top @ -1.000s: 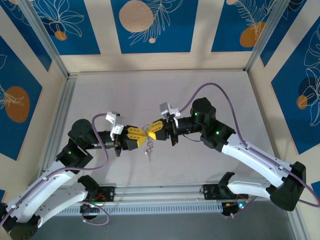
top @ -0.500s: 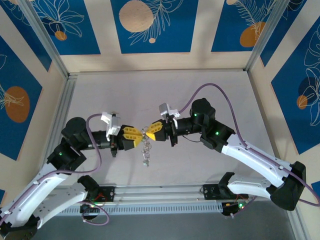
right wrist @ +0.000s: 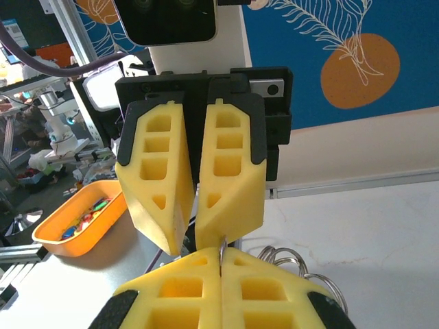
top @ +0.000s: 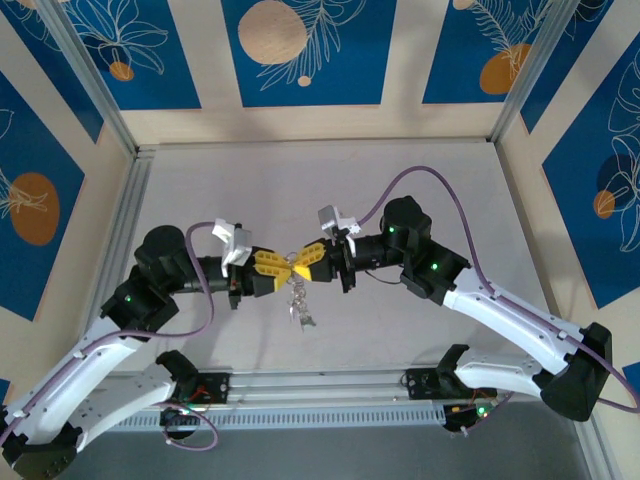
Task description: Put the keys on the keyring
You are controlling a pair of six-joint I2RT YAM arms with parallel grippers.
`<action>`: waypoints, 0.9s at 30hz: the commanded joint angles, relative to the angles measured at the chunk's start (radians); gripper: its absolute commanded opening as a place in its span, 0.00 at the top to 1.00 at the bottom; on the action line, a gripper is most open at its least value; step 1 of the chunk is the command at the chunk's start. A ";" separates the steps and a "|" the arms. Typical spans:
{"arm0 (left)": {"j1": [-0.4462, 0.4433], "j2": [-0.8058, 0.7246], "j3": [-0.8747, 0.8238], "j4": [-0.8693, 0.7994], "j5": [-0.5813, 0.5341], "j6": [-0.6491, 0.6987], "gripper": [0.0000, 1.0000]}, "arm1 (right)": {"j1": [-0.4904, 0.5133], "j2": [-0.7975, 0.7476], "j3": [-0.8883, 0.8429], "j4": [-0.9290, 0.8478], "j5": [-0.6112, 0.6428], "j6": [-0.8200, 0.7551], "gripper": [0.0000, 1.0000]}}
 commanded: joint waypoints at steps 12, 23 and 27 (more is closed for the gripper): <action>-0.002 -0.013 0.023 -0.033 -0.028 0.054 0.90 | 0.010 -0.006 0.010 0.091 -0.063 0.017 1.00; -0.002 -0.010 0.013 -0.026 -0.024 0.052 0.92 | 0.016 -0.018 0.003 0.104 -0.100 0.021 1.00; -0.001 -0.025 0.013 -0.033 -0.039 0.059 0.93 | 0.016 -0.029 0.003 0.087 -0.105 0.010 1.00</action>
